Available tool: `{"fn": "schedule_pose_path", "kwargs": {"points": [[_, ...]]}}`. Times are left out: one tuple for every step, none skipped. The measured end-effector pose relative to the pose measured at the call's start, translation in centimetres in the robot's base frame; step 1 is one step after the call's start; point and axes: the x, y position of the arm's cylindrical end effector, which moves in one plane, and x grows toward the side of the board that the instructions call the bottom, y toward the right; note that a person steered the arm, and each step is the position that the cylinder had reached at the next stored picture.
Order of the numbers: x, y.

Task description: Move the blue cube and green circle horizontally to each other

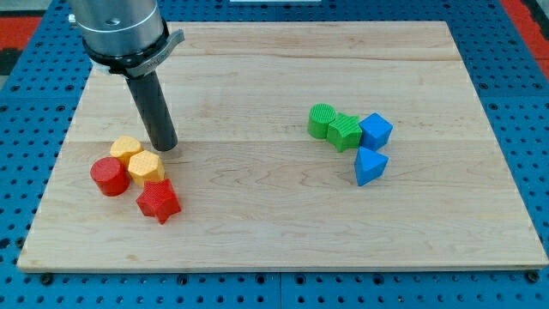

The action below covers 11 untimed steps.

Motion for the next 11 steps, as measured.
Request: {"fn": "schedule_pose_path", "kwargs": {"points": [[0.0, 0.0], [-0.1, 1.5], [-0.5, 1.4], [-0.4, 6.8], [2.9, 13.9], [3.5, 19.6], [2.1, 22.7], [-0.1, 26.6], [-1.3, 28.7], [-1.4, 29.1], [-2.7, 31.3]]}}
